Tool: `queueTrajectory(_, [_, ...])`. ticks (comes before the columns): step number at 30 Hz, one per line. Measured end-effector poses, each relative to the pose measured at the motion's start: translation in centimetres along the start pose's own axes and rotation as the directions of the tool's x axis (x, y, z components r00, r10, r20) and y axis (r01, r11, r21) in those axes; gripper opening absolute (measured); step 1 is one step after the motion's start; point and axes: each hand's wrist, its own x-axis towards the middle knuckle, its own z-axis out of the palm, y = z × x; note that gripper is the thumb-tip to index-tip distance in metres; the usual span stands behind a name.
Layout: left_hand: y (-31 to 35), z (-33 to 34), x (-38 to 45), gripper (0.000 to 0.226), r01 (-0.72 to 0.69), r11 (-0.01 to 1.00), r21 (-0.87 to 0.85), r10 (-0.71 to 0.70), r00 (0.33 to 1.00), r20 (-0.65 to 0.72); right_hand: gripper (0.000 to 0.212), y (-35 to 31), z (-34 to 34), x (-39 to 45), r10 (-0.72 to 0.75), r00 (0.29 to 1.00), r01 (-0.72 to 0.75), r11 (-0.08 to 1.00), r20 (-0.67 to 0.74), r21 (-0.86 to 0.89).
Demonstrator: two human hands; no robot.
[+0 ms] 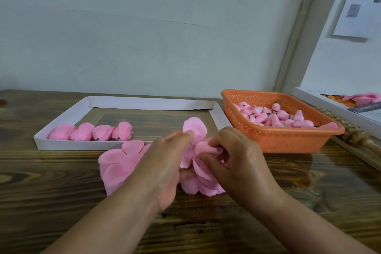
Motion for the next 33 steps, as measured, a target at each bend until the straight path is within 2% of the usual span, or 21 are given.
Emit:
queueTrajectory(7, [-0.7,0.4,-0.2,0.020,-0.011,1.000,-0.029,0.009,0.998,-0.067,0.017,-0.5,0.2,0.0,-0.010,1.000,0.010,1.000,-0.015,-0.016])
queueTrajectory(14, [-1.2,0.4,-0.3,0.030,-0.078,0.992,0.095,0.085,0.993,-0.083,0.022,-0.7,0.7,0.0,-0.021,1.000,0.021,0.996,-0.005,-0.085])
queueTrajectory(17, [-1.2,0.2,-0.4,0.029,-0.110,0.989,0.097,0.113,0.993,-0.022,0.018,-0.6,0.3,0.3,0.104,0.994,-0.104,0.995,0.039,0.003])
queueTrajectory(21, [-1.1,-0.1,-0.4,0.039,-0.117,0.992,0.054,0.115,0.992,0.050,0.048,-0.3,-0.5,1.4,0.305,0.936,-0.332,0.930,0.174,0.156])
queueTrajectory(22, [-1.1,-0.2,-0.4,0.043,-0.111,0.993,0.043,0.108,0.992,0.057,0.047,-0.3,-0.8,1.6,0.318,0.923,-0.356,0.920,0.218,0.166])
queueTrajectory(25, [-1.1,-0.3,-0.5,0.047,-0.107,0.993,0.048,0.102,0.990,0.101,0.023,-0.2,-1.4,2.1,0.329,0.901,-0.386,0.905,0.283,0.179])
queueTrajectory(30, [-1.0,-0.9,-0.5,0.026,-0.124,0.990,0.061,0.111,0.976,0.189,0.027,0.0,-1.6,2.2,0.382,0.887,-0.444,0.860,0.258,0.253])
queueTrajectory(33, [-1.3,-1.0,-0.4,0.019,-0.110,0.990,0.092,0.097,0.986,0.132,0.028,0.0,-1.9,2.5,0.365,0.899,-0.418,0.882,0.243,0.217])
